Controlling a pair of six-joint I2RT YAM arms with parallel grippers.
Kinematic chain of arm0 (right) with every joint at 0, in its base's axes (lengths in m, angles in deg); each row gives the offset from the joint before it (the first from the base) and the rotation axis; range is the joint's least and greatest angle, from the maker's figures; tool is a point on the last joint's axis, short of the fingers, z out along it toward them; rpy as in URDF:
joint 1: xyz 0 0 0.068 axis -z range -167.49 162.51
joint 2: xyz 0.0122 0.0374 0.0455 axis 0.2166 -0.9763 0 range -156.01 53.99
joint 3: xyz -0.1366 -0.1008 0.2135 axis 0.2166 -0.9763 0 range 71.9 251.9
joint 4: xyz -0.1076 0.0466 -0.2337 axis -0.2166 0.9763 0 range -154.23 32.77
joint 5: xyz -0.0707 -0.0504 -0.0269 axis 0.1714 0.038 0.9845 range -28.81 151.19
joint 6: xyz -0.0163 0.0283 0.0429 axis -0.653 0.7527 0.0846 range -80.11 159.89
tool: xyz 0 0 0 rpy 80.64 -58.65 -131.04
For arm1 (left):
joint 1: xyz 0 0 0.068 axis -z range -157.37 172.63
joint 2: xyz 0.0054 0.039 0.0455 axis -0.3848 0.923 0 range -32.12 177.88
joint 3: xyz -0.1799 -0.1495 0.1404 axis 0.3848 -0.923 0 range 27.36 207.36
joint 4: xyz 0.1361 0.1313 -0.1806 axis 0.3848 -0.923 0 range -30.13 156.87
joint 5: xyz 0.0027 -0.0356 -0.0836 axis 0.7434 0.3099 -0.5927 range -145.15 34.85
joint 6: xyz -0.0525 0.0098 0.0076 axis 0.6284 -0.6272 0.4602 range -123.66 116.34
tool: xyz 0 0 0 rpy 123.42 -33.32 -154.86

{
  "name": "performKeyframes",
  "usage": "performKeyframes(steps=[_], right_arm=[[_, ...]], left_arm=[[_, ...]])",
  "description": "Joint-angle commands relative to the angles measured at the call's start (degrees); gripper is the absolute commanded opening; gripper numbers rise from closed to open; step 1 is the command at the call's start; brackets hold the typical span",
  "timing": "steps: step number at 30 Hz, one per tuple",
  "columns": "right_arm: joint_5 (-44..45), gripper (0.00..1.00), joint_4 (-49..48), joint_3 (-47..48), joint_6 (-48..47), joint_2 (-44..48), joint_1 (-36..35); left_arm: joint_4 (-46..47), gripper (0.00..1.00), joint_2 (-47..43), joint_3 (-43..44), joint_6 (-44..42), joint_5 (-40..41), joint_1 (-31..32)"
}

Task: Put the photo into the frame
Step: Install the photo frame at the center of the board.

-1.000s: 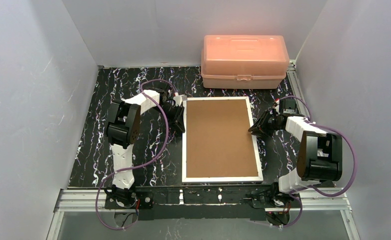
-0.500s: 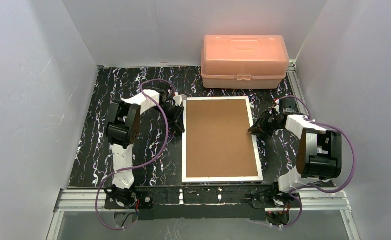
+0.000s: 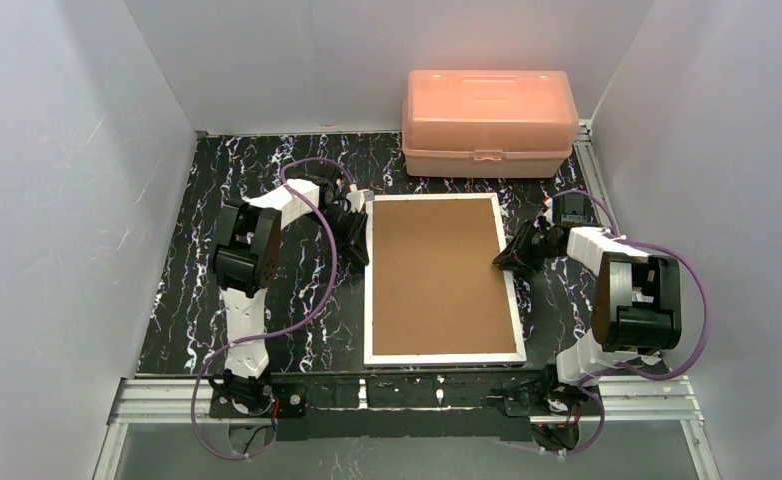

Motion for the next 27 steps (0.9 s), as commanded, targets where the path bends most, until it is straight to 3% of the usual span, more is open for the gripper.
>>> performKeyframes(steps=[1,13,20,27], right_arm=[[5.11,0.31,0.11,-1.12,-1.78,-2.83,-0.88],[4.28,0.32,-0.18,0.38,-0.82,-2.6,-1.01],[1.12,0.5,2.17,8.59,0.93,2.62,-1.38],[7.17,0.63,5.13,8.23,1.24,4.48,0.6]], left_arm=[[0.03,0.15,0.15,0.57,-1.73,1.8,0.55],[-0.39,0.15,-0.1,0.88,-1.74,1.7,0.53],[-2.17,0.16,-1.0,2.25,-1.99,0.79,0.0],[-3.38,0.18,-3.21,2.4,-2.08,0.11,-1.8]])
